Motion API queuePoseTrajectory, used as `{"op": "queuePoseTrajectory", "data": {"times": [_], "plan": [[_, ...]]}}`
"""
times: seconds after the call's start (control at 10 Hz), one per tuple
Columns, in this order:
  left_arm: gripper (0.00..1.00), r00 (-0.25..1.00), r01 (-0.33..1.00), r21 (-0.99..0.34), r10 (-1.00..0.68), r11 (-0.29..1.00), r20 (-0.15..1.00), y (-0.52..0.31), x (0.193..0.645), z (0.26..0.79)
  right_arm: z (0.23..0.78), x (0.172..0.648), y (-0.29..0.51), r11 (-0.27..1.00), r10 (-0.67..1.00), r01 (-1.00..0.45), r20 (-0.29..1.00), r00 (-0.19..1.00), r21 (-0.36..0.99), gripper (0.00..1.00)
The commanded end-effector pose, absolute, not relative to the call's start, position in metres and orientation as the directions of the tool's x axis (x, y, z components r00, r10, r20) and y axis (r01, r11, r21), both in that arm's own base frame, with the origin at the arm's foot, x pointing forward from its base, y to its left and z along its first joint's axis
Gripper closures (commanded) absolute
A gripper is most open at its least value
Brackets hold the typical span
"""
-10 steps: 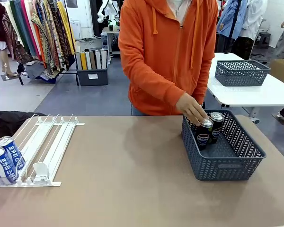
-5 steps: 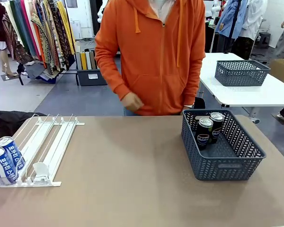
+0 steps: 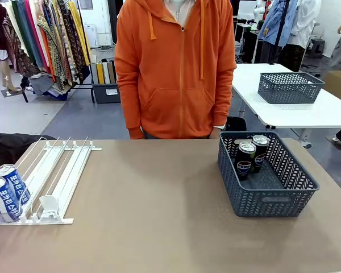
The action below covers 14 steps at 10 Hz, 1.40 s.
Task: Retrieve and store the cans from the dispenser.
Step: Pick up one can from the Automatic Can Dispenser and place it in the middle of the table.
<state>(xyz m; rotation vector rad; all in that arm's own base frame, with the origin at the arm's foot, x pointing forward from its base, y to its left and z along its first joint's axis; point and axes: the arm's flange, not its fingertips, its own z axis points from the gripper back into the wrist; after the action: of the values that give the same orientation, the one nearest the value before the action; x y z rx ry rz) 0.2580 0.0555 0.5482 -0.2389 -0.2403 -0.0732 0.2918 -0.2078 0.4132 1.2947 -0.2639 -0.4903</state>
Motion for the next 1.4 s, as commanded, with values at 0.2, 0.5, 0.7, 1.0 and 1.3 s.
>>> {"op": "queuePoseTrajectory", "data": {"times": [0.2, 0.5, 0.7, 1.0, 1.3], "plan": [[0.0, 0.977, 0.094, -0.063, -0.08, 0.994, 0.199, 0.044, 0.262, 0.541, 0.417, 0.291, -0.21, 0.189, -0.482, 0.205, -0.091, 0.871, 0.96, 0.0], [0.0, 0.977, 0.094, -0.063, -0.08, 0.994, 0.199, 0.044, 0.262, 0.541, 0.417, 0.291, -0.21, 0.189, -0.482, 0.205, -0.091, 0.871, 0.96, 0.0], [0.0, 0.972, 0.176, -0.002, -0.173, 0.984, 0.162, 0.03, 0.287, 0.516, 0.417, 0.291, -0.21, 0.189, -0.482, 0.205, -0.091, 0.871, 0.96, 0.0], [0.0, 0.979, 0.098, -0.041, -0.089, 0.994, 0.185, 0.021, 0.329, 0.469, 0.417, 0.291, -0.21, 0.189, -0.482, 0.205, -0.091, 0.871, 0.96, 0.0], [0.0, 0.997, -0.002, -0.002, 0.002, 1.0, 0.072, 0.029, 0.361, 0.441, 0.417, 0.291, -0.21, 0.189, -0.482, 0.205, -0.091, 0.871, 0.96, 0.0]]}}
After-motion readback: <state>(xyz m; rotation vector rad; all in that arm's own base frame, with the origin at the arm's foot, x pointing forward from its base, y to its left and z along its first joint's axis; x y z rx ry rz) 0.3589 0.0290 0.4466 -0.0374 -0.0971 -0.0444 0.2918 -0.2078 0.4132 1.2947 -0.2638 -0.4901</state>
